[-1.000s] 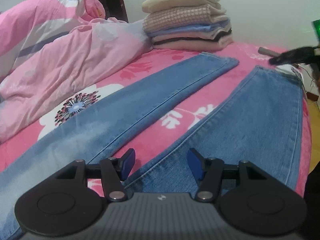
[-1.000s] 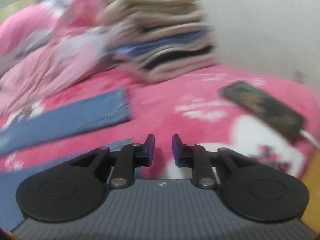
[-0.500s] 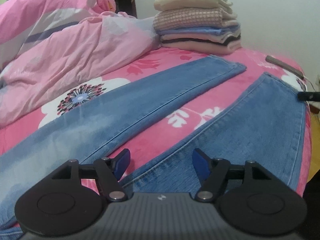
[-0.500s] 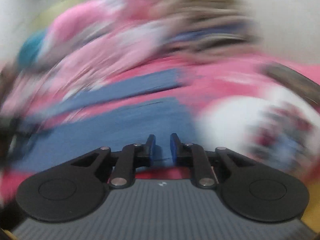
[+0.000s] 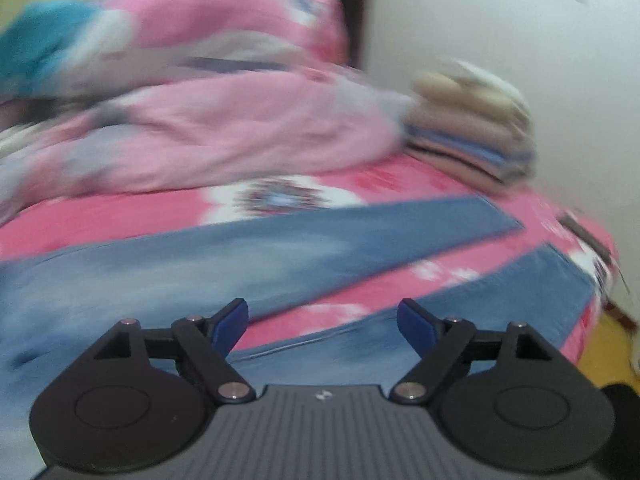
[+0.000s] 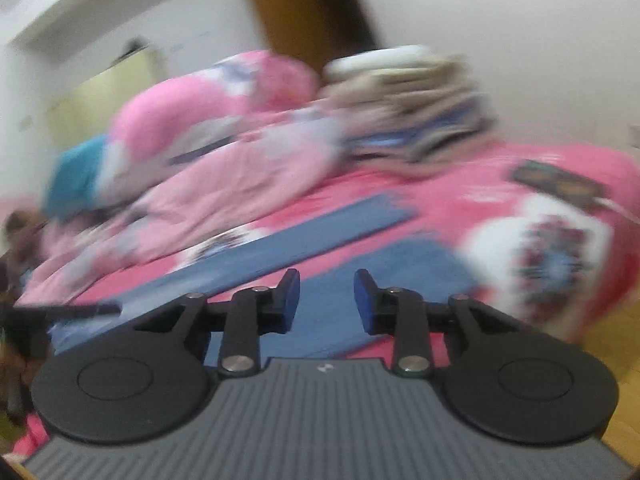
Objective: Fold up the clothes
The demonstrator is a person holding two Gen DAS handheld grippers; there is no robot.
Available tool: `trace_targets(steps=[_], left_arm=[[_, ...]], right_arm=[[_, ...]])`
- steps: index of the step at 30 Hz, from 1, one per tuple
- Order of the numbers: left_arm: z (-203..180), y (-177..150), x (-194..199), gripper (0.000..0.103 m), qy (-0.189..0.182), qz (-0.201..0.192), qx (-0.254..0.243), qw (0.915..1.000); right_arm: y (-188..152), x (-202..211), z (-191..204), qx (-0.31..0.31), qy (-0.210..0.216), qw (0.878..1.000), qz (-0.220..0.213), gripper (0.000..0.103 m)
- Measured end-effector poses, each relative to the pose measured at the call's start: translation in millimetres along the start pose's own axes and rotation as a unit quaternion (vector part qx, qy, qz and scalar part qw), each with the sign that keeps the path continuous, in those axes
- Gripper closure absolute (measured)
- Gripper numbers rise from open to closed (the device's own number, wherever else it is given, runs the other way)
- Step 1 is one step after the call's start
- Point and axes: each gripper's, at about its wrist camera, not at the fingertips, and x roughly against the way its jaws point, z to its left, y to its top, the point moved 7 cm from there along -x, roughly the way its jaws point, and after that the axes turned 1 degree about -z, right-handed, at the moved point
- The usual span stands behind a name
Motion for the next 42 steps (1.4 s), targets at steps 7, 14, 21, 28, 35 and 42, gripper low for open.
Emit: trace_targets(steps=[7,14,21,28,35,42], left_arm=[[145,-57,119,0.017,0.161,0.008,0.119,0.9797],[224,-130,159,0.021,0.201,0.031,0.274,0.94],[258,-155,155,0.034,0.18,-0.006,0.347,0.9204],[285,-173,149,0.053,0.168,-0.045,0.402,0.8987],[294,-171,157,0.093,0.162,-0.071,0.429,0.8857],[292,-173,168,0.099,0.166,-0.07,0.429,0.8851]], right_arm=[[-50,-41,134,0.1,0.136,0.981,0.091,0.071],[-116,-51,240,0.237,0.203,0.939,0.144,0.071],[-177,-49,324,0.453,0.229,0.854,0.11,0.073],[-199,-71,344,0.545,0.203,0.809,0.086,0.085],[-186,-60,348,0.543,0.219,0.806,0.092,0.103],[-178,-47,340,0.514,0.266,0.803,0.14,0.103]])
